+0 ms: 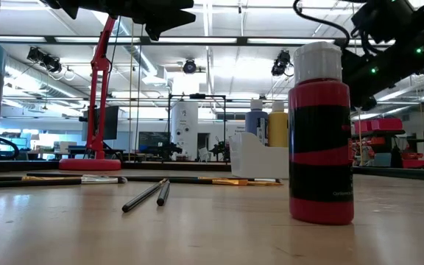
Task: Pick & Place Paint Supplies
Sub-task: Put the small green paint bottle into the white bin
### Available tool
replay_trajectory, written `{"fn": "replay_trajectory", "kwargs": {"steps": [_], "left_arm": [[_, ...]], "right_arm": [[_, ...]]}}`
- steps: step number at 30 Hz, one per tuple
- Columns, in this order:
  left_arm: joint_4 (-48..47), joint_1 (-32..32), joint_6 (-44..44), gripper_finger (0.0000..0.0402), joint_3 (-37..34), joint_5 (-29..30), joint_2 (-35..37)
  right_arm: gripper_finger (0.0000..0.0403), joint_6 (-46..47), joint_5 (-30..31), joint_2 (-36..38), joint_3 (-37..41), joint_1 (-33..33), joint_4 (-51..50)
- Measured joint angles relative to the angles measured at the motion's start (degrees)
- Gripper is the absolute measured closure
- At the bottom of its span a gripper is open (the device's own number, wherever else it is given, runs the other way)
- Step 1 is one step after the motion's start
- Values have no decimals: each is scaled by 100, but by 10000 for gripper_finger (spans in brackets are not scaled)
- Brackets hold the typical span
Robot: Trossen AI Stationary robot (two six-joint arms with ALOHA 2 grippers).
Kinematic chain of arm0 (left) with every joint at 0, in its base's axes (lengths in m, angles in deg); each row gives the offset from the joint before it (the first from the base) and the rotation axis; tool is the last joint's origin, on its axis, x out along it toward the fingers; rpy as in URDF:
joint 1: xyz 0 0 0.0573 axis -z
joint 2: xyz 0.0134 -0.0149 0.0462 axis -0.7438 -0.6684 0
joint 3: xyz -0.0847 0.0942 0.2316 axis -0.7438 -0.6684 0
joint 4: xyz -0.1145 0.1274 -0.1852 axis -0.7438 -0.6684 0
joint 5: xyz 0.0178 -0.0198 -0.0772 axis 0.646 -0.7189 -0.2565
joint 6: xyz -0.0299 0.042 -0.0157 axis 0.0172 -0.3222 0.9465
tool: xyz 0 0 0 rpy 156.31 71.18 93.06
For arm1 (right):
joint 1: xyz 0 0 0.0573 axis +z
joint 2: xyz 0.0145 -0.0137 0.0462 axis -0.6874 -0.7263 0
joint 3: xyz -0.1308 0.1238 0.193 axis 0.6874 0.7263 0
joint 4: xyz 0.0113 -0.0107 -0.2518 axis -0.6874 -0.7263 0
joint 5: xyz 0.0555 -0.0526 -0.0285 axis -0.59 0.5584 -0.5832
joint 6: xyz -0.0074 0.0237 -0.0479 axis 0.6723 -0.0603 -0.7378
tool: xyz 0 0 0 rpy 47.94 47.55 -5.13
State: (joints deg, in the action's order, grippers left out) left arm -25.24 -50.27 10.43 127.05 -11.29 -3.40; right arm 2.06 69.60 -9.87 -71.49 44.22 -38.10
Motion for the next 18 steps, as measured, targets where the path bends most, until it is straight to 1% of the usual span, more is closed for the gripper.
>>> {"fn": "replay_trajectory", "kwargs": {"steps": [5, 9, 13, 18], "left_arm": [[-4, 0, 2, 191, 0, 0, 0], [-7, 0, 2, 191, 0, -1, 0], [-13, 0, 2, 191, 0, -1, 0], [-17, 0, 2, 191, 0, -1, 0]], "right_arm": [[292, 418, 113, -315, 0, 4, -30], [281, 685, 140, -563, -4, 4, -89], [279, 679, 231, -711, -24, 7, -19], [274, 307, 277, -723, -9, 4, 33]]}}
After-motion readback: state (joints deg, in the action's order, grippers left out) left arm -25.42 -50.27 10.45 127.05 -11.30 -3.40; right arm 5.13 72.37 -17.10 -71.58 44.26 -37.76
